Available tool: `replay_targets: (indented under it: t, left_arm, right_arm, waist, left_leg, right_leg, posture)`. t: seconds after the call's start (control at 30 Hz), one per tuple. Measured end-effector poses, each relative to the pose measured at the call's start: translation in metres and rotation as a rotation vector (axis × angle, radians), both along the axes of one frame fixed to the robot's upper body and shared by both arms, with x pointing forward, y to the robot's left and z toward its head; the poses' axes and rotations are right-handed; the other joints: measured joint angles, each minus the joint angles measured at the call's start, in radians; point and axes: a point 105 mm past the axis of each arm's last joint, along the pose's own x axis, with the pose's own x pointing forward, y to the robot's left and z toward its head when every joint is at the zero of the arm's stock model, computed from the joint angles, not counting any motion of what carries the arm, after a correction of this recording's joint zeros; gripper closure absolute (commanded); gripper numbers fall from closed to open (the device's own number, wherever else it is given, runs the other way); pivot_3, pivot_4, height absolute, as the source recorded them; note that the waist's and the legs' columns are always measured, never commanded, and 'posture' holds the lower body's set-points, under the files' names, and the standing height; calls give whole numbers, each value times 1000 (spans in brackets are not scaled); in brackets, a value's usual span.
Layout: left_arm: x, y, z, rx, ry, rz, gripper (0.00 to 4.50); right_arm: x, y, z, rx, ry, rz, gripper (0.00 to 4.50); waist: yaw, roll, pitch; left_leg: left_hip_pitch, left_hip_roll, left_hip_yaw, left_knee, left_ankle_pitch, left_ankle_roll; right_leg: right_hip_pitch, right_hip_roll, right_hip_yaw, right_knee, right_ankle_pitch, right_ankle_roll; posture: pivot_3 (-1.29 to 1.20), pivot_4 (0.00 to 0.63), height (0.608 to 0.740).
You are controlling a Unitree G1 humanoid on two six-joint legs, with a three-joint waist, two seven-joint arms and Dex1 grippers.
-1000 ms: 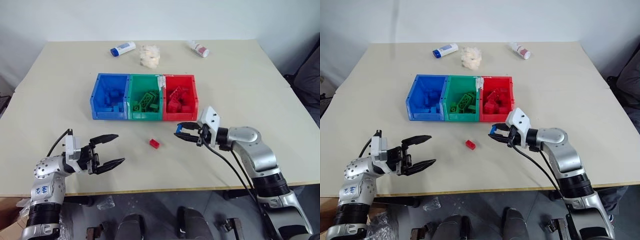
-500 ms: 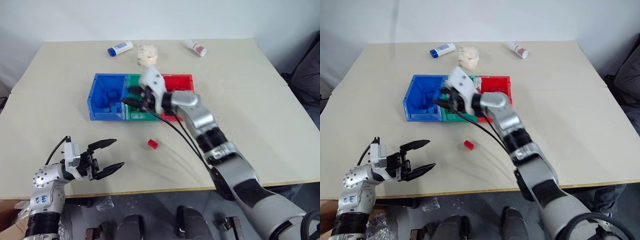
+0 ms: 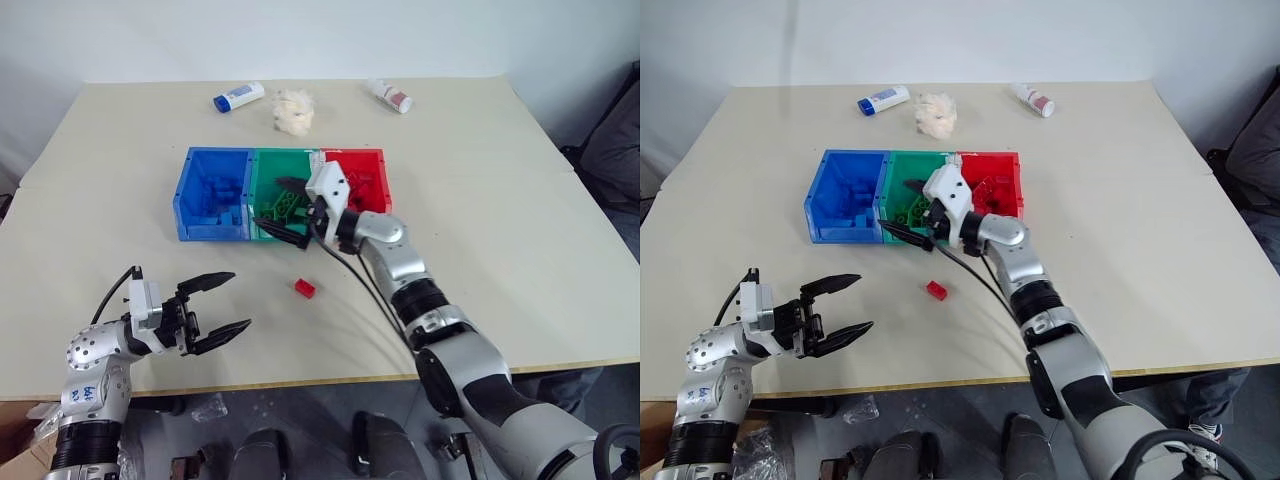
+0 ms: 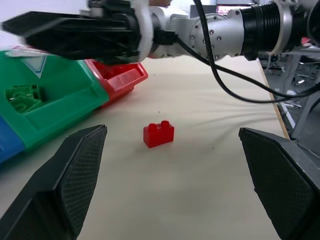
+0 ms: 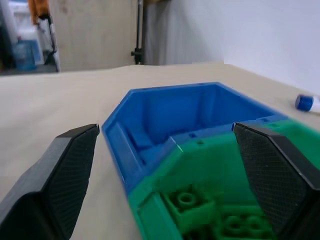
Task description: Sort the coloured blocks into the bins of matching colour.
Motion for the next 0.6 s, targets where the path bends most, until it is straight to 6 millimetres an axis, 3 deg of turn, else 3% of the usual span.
replay_targets:
  t: [0.07, 0.23, 0.43, 0.6]
  left_arm:
    - [5, -4, 2, -2, 0, -29, 0]
    - [9, -6, -3, -1, 31, -64, 0]
    - [8, -4, -6, 20, 60, -89, 0]
    - [-7, 25, -12, 103, 134, -17, 0]
  right_arm:
    - [-12, -24, -8, -58, -6, 25, 25]
    - [-36, -85, -50, -211, 139, 1, 25]
    - [-66, -137, -62, -322, 208, -31, 25]
    - [-78, -177, -69, -361, 268, -96, 25]
  waist:
    - [11, 0, 0]
    - [24, 0, 0]
    - [28, 0, 0]
    - [25, 0, 0]
  left_leg:
    - [0, 0, -1, 0, 0, 0]
    - [0, -1, 1, 1, -1, 1]
    - [1, 0, 1, 1, -1, 1]
    - [1, 0, 2, 1, -1, 1]
  right_leg:
    - [1, 0, -1, 0, 0, 0]
    - [0, 0, 0, -1, 0, 0]
    - [1, 0, 0, -1, 0, 0]
    - [1, 0, 0, -3, 0, 0]
  posture:
    - [0, 150, 740]
    - [0, 150, 740]
    - [0, 150, 740]
    - [0, 150, 740]
